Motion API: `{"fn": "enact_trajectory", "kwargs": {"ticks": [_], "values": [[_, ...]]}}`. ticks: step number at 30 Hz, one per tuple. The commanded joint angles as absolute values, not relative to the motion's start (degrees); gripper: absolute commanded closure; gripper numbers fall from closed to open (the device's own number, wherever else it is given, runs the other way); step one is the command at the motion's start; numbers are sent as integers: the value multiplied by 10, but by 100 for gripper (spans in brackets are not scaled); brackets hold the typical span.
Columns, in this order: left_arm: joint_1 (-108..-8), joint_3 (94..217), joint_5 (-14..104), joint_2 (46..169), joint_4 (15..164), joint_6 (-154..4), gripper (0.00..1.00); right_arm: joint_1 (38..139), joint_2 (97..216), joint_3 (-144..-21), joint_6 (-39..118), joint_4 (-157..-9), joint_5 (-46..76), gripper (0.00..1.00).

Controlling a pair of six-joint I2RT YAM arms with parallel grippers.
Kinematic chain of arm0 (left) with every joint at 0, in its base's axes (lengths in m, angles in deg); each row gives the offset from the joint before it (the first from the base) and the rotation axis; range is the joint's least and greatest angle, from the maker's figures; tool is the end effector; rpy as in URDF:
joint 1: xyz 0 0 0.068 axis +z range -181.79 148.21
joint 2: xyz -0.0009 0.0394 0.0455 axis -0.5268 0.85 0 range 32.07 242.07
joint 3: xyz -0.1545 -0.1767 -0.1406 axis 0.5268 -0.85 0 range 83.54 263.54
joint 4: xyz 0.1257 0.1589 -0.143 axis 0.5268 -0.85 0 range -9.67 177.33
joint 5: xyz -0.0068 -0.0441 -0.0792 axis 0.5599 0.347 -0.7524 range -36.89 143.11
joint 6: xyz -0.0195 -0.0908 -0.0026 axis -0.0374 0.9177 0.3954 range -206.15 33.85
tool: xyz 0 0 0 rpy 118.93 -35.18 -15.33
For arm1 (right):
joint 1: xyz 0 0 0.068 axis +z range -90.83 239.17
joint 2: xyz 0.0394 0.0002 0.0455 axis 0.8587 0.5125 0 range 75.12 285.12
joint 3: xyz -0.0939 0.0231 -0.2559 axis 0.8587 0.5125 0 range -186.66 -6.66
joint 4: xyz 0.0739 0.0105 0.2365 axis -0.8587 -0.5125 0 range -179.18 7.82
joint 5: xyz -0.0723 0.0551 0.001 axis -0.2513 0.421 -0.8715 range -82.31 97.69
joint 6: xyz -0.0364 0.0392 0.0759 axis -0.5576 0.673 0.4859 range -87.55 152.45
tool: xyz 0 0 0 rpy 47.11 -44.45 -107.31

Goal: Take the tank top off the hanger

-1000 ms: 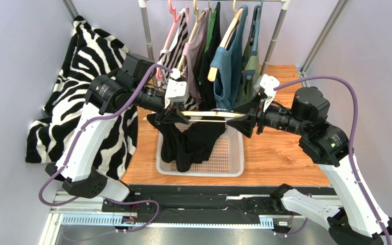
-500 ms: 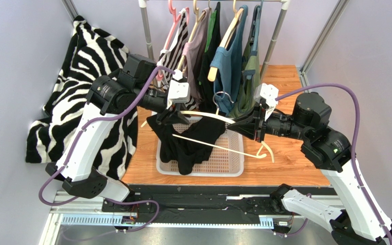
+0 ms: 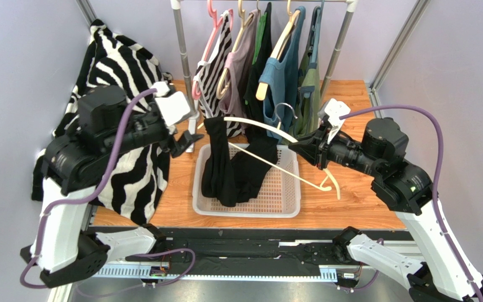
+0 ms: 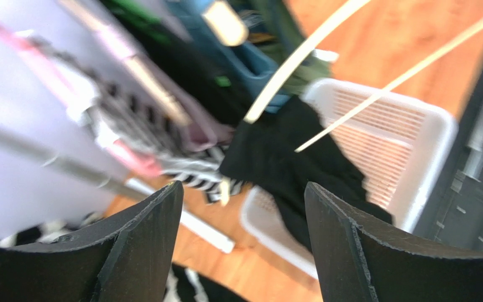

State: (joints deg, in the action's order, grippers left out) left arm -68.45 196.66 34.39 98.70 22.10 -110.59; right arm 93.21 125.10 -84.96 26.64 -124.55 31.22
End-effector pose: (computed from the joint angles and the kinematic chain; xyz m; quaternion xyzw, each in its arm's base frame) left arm 0.1246 -0.1261 0.5159 0.4892 0.6425 -0.1926 0.5575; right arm 0.1224 0.1231 0.4419 -0.3809 0.6828 0.3028 0.5450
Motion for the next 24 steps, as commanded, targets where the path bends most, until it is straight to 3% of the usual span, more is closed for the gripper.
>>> {"fn": "enact_trajectory", "kwargs": {"ticks": [1,8,16,24], "values": [[-686,1909,463,952,277,-1067,25,931,1208,-859,266,-1172,255,100],[-684,1755,377,933,310,-1002,47,931,1196,-862,279,-1164,269,100],[-683,1737,351,980,354,-944,29,931,1191,-857,288,-1160,290,100],[-683,1746,333,1014,381,-928,27,931,1187,-852,293,-1156,305,100]]}}
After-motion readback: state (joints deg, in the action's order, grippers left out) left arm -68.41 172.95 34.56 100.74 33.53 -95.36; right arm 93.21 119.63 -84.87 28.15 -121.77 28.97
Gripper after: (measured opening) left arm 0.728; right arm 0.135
